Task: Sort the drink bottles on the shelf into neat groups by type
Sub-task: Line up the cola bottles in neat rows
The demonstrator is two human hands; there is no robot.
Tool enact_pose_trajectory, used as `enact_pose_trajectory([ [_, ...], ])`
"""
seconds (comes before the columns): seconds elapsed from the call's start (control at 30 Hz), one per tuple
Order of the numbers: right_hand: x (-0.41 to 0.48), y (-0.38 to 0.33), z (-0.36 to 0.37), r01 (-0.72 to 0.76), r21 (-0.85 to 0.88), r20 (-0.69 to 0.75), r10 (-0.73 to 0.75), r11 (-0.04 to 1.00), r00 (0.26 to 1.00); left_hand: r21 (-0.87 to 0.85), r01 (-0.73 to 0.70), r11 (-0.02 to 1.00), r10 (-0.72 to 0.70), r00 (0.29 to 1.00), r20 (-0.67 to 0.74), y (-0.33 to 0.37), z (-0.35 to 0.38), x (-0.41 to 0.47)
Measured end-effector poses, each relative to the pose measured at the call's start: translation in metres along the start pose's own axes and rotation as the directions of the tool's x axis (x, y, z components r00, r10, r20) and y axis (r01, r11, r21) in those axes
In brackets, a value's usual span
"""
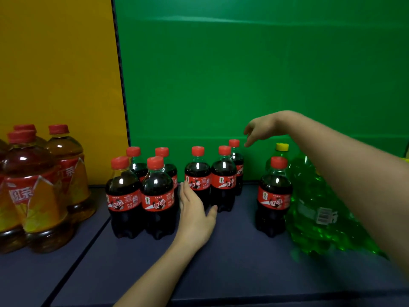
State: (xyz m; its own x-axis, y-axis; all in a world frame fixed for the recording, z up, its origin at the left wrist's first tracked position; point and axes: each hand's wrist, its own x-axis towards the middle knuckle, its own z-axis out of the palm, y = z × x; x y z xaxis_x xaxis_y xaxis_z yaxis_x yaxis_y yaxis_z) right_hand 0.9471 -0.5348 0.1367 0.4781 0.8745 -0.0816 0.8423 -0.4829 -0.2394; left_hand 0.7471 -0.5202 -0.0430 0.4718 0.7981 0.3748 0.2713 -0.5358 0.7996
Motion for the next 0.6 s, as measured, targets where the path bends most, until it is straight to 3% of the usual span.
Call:
enact_pose_trajectory([
  [0.1,0.006,0.005,-0.009,0.037,-0.015,0.123,-0.035,0.999,0.992,-0.002,-0.044,0.999,0.044,0.999,-0.008,0.001,0.001,-0.002],
  [0.3,0.028,0.016,-0.01,0.115,-0.109,0.179,-0.094,0.987,0.979,0.065,-0.165,0.984,0.171,0.98,-0.105,0.005,-0.003,-0.007],
  [0.47,0.041,0.018,0.001,0.216,0.044,0.258,-0.22,0.975,0.941,0.274,-0.376,0.885,0.426,0.891,-0.155,0.006,-0.005,-0.01],
  [0.6,0.05,0.017,0.023,0.31,0.128,0.223,-0.332,0.942,0.916,0.282,-0.439,0.853,0.475,0.877,-0.068,0.006,-0.001,-0.011],
])
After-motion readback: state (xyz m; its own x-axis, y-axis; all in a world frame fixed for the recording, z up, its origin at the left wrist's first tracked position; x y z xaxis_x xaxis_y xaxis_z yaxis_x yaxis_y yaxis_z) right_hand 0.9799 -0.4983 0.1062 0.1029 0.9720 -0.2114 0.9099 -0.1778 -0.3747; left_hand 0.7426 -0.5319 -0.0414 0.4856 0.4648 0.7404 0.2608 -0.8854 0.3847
